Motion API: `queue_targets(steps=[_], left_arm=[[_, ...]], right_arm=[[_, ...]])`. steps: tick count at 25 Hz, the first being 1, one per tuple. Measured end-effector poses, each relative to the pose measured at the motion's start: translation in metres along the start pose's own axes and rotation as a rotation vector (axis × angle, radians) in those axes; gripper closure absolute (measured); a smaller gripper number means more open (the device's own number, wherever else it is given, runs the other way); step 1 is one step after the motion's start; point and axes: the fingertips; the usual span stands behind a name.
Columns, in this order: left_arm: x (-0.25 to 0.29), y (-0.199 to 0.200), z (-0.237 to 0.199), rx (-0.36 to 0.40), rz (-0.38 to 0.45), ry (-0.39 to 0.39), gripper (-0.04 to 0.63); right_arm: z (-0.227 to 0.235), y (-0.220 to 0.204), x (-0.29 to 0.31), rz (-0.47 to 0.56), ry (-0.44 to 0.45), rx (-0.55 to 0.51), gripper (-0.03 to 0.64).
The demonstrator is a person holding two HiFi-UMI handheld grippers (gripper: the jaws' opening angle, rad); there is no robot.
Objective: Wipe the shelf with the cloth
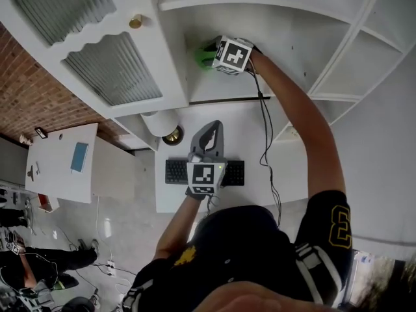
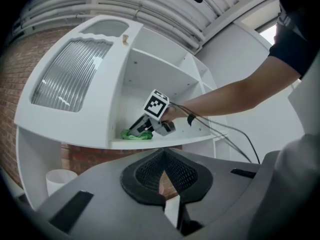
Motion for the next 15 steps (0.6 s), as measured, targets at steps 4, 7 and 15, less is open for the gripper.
queue_targets(steps=[4, 7, 15], left_arm=[[-0.005, -0.008, -0.017, -0.018, -0.020, 0.042, 0.577], [-0.009, -0.016, -0.024, -0.029, -0.035, 0.060, 0.577], [-0.012, -0.028, -0.019, -0.039, -0.063, 0.050, 0.577]], right_arm=[[-0.003, 0.028, 0.033, 0.074, -0.069, -0.117, 0.523], [0.009, 0.032, 0.045, 0.073, -0.063, -0.128, 0.531], [0.033, 0.026, 0.060, 0.004, -0.182, -0.182, 0.535]])
Point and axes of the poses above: the fingertips, and each gripper's own axes: x forward along the fingers, z to its right, y out of its top, and after that the axes turned 3 degrees about -y, right-handed
